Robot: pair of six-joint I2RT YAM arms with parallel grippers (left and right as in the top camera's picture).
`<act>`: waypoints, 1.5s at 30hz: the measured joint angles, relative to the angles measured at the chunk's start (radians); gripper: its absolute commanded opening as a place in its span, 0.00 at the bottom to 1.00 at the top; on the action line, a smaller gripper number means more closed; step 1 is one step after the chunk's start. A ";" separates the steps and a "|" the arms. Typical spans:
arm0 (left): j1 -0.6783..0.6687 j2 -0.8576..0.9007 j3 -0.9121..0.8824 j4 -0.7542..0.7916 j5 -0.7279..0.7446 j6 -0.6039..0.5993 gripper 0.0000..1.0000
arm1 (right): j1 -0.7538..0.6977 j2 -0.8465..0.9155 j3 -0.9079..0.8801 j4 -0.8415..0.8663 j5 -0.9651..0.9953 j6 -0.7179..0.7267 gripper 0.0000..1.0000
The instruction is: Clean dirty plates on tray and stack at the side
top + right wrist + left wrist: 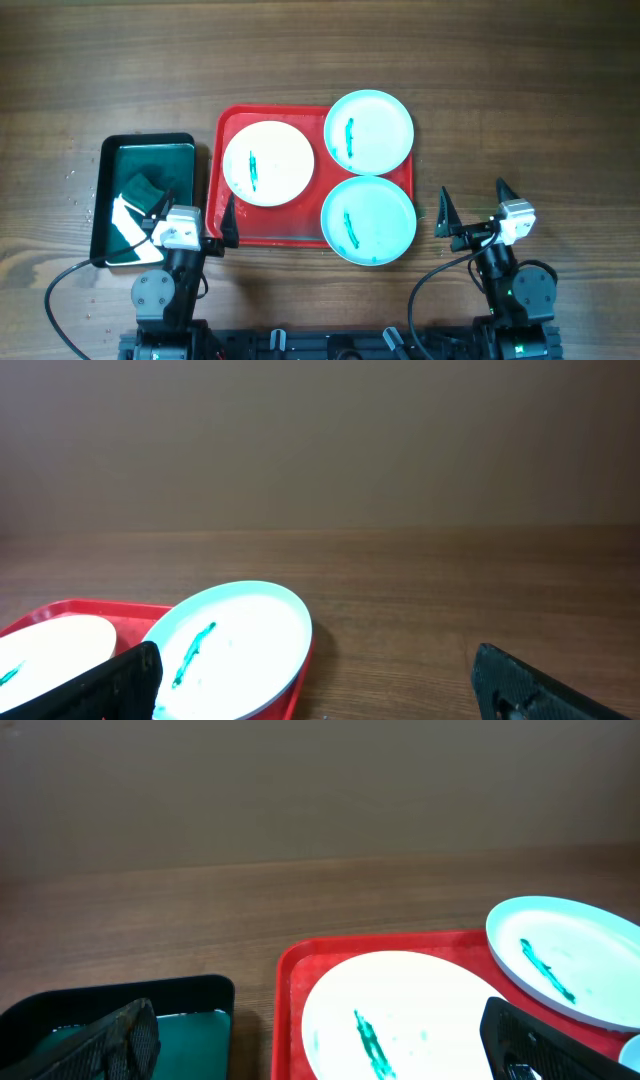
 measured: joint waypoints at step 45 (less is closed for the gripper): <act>0.000 0.000 0.000 0.013 0.000 -0.103 1.00 | 0.000 0.000 0.000 0.044 0.034 0.105 1.00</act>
